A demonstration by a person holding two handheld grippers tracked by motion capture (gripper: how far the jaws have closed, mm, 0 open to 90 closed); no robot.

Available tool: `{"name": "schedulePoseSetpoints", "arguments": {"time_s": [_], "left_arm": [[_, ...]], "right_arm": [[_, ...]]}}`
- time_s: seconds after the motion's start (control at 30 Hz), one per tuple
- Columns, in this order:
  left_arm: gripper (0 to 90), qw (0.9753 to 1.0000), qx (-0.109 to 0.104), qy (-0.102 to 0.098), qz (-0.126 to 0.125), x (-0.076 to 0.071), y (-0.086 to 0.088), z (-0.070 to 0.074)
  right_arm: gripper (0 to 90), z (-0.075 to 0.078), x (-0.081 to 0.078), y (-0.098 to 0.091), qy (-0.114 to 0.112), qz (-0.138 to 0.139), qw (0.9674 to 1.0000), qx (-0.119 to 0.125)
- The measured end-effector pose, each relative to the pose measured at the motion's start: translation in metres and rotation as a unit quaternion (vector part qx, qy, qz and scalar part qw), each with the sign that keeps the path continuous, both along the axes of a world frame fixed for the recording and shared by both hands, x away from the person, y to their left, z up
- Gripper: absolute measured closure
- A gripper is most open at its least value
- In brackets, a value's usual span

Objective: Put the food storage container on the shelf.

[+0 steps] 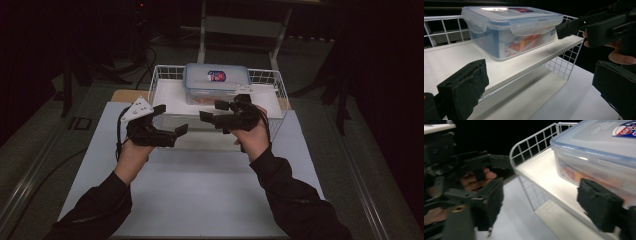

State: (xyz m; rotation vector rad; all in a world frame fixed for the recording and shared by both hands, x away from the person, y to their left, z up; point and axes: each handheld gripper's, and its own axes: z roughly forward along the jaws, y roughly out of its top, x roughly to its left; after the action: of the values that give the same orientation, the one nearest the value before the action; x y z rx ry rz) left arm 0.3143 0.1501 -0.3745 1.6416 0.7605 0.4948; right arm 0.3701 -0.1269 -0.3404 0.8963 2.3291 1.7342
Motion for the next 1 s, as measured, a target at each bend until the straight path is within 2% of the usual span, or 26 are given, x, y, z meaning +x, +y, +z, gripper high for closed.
{"name": "schedulePoseSetpoints", "arguments": {"time_s": [0.1, 0.23, 0.5, 0.7, 0.73, 0.9, 1.0], "left_arm": [[0.2, 0.9999, 0.005, -0.008, -0.007, -0.007, -0.001, 0.001], [0.1, 0.9998, 0.007, -0.005, -0.017, -0.013, -0.002, -0.001], [0.2, 0.9992, 0.010, -0.002, -0.037, -0.029, -0.006, -0.013], [0.2, 0.9984, 0.021, 0.007, -0.052, -0.039, -0.013, -0.029], [0.2, 0.9980, 0.025, 0.010, -0.057, -0.042, -0.015, -0.036], [0.2, 0.9973, 0.029, 0.019, -0.064, -0.045, -0.017, -0.050], [0.1, 0.9968, 0.028, 0.025, -0.070, -0.049, -0.017, -0.061]], "right_arm": [[16.2, -0.007, -0.007, -0.014, -0.004, -0.001, 1.0000, -0.003], [14.9, -0.016, -0.014, -0.026, -0.008, -0.005, 0.9998, -0.015], [15.0, -0.041, -0.035, -0.051, -0.015, -0.010, 0.9991, -0.037], [14.9, -0.056, -0.047, -0.060, -0.022, -0.011, 0.9988, -0.043], [14.9, -0.063, -0.052, -0.064, -0.027, -0.012, 0.9983, -0.051], [14.8, -0.077, -0.060, -0.070, -0.028, -0.009, 0.9980, -0.056], [14.7, -0.091, -0.065, -0.078, -0.021, -0.005, 0.9982, -0.055]]}}
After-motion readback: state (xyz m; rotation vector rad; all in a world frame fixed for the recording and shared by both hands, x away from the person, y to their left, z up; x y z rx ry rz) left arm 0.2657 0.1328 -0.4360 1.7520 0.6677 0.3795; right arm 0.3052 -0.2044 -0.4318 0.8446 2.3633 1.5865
